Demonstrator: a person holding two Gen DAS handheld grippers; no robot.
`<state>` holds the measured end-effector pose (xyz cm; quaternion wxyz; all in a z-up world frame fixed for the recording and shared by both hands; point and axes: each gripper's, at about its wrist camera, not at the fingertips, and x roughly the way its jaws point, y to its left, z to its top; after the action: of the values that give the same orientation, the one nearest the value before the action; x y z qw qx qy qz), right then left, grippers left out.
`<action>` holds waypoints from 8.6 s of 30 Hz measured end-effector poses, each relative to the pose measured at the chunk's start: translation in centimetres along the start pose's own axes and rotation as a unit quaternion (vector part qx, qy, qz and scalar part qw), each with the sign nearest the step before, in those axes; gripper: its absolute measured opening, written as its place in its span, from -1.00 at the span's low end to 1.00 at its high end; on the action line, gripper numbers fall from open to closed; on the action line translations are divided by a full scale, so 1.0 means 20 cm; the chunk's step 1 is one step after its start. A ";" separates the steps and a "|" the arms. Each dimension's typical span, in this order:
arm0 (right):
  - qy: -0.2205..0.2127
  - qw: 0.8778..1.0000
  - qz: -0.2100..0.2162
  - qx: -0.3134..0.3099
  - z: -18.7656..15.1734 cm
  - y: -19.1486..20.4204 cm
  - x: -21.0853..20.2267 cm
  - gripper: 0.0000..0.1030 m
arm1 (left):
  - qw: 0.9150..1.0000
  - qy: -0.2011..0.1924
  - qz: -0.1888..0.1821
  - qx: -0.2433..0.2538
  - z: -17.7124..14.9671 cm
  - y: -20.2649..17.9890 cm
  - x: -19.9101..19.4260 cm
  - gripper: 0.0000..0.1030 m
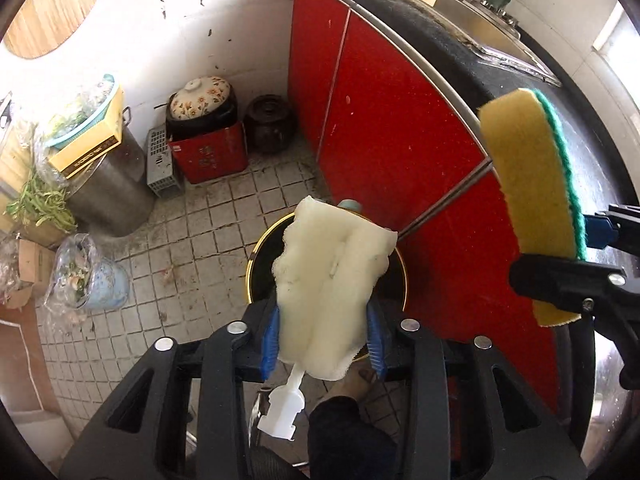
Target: Collect trash
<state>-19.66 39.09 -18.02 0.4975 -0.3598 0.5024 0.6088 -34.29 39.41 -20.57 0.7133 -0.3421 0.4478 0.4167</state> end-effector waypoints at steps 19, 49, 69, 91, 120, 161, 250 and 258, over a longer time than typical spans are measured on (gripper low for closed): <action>-0.072 0.995 -0.038 0.056 -0.33 -0.16 -0.46 0.66 | 0.998 -0.019 0.000 0.054 -0.01 -0.21 -0.12 0.70; -0.246 0.706 -0.273 0.605 -2.96 -0.86 -1.57 0.72 | 0.766 -0.006 -0.271 0.582 -1.19 -2.65 -0.63 0.78; -0.275 0.685 -0.231 0.633 -3.26 -1.94 -1.73 0.72 | 0.732 -0.020 -0.312 0.606 -1.05 -3.78 -0.43 0.78; -0.271 0.694 -0.200 0.637 -3.36 -2.00 -1.62 0.42 | 0.723 0.076 -0.399 0.559 -0.96 -3.78 -0.36 -0.55; -0.277 0.786 -0.225 0.505 -2.68 -1.08 -1.71 0.42 | 0.834 -0.056 -0.269 0.479 -0.58 -2.55 -0.93 -0.93; -0.050 0.998 -0.023 -0.016 0.05 0.01 0.03 0.46 | 1.000 -0.014 -0.019 0.019 0.02 0.05 -0.10 -0.92; -0.225 0.685 -0.340 0.604 -2.82 -0.83 -1.82 0.86 | 0.847 -0.019 -0.188 0.496 -0.63 -2.62 -0.82 0.87; -0.226 0.684 -0.340 0.604 -2.81 -0.83 -1.82 0.86 | 0.847 -0.019 -0.187 0.497 -0.64 -2.63 -0.83 0.87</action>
<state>1.80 -24.37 -1.46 0.8782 0.0211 0.4772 0.0251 4.37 1.68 -3.88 0.8608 -0.0113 0.5087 0.0031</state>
